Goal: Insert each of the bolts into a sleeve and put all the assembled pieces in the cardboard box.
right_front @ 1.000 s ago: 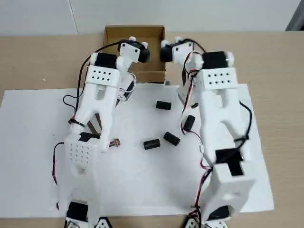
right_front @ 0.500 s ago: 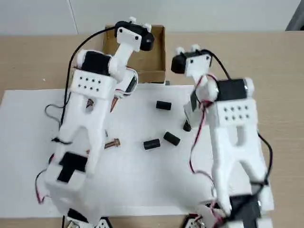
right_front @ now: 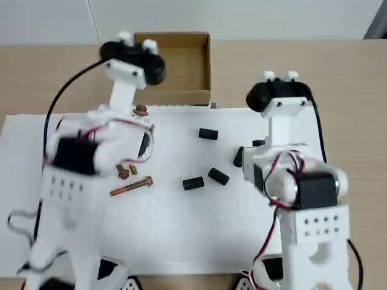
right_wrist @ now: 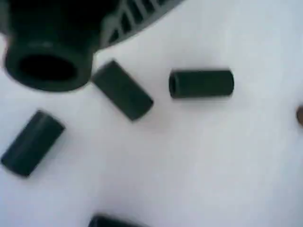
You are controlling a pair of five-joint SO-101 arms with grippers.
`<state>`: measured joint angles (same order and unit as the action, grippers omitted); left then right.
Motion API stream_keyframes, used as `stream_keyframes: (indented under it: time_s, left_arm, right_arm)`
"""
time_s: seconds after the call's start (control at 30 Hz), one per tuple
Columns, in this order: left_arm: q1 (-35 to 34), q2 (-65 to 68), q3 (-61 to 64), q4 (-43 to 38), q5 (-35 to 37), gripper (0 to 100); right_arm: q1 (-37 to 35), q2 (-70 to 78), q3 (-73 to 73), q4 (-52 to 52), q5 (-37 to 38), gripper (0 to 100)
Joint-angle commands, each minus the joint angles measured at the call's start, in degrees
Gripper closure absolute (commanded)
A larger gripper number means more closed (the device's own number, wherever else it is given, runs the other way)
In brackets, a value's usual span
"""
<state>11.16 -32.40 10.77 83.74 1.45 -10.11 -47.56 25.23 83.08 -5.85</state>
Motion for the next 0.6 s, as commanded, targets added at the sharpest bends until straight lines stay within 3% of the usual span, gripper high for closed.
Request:
stream_keyframes:
  time_s: [0.0, 0.4, 0.57]
  left_arm:
    - [0.4, -11.6, 11.5, -8.9, 3.5, 100]
    - [0.2, -38.1, 42.9, -36.5, 17.3, 100]
    - [0.3, -46.2, 51.0, -43.5, 23.3, 100]
  right_arm:
    - [-2.7, -7.3, 7.7, -7.7, -1.1, 99.5]
    - [-16.2, -34.0, 40.4, -32.6, -0.9, 99.5]
    - [-21.4, -44.4, 49.3, -36.4, 2.8, 99.5]
